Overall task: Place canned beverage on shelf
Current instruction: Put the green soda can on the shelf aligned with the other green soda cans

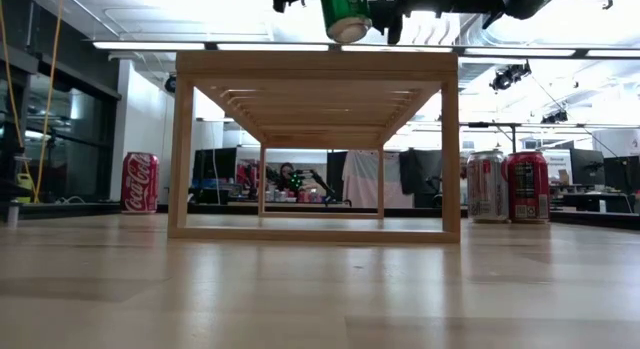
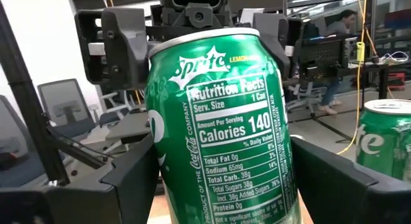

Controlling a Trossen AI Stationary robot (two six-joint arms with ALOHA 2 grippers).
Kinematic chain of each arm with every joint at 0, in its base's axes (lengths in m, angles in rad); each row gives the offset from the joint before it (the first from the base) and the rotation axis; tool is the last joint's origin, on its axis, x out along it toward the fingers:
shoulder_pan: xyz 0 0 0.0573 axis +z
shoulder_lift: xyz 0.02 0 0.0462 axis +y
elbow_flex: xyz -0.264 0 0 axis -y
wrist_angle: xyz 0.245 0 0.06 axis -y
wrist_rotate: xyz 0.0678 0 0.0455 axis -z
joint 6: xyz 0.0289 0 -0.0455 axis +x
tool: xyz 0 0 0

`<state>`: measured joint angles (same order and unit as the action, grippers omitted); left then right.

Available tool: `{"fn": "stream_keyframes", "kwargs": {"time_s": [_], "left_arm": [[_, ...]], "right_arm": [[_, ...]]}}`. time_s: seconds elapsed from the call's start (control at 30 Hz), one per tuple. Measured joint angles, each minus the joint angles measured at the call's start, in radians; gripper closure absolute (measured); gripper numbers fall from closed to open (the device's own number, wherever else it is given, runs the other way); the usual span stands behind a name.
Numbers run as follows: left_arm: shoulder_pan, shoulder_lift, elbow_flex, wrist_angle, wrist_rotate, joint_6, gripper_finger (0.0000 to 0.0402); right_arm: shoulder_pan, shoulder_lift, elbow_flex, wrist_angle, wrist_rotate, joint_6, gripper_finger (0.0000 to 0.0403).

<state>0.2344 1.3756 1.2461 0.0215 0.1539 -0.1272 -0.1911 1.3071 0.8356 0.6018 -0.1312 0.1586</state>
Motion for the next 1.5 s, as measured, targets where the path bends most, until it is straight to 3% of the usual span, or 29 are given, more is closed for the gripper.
{"fn": "stream_keyframes", "kwargs": {"time_s": [0.43, 0.63, 0.97, 1.1, 1.3, 1.5], "left_arm": [[-0.028, 0.079, -0.002, 0.112, 0.032, 0.053, 0.0067], [-0.028, 0.08, -0.002, 0.105, 0.016, 0.097, 0.0118], [0.034, 0.048, -0.002, 0.073, 0.008, 0.127, 0.0118], [0.066, 0.011, -0.002, 0.009, -0.05, 0.153, 0.0118], [0.071, -0.007, -0.002, -0.045, -0.141, 0.176, 0.0118], [0.075, 0.039, 0.094, -0.055, -0.215, 0.175, 0.0118]], "right_arm": [[0.009, 0.0, 0.001, -0.001, -0.005, 0.024, 0.0105], [0.009, 0.0, 0.001, -0.006, -0.011, 0.024, 0.0104], [-0.001, -0.019, 0.006, -0.04, 0.028, 0.006, 0.0089], [-0.027, -0.048, 0.021, -0.113, 0.042, 0.023, 0.0088], [-0.058, -0.097, 0.088, -0.36, 0.05, -0.021, 0.0087], [-0.088, -0.163, 0.156, -0.58, 0.122, -0.071, 0.0086]]}}
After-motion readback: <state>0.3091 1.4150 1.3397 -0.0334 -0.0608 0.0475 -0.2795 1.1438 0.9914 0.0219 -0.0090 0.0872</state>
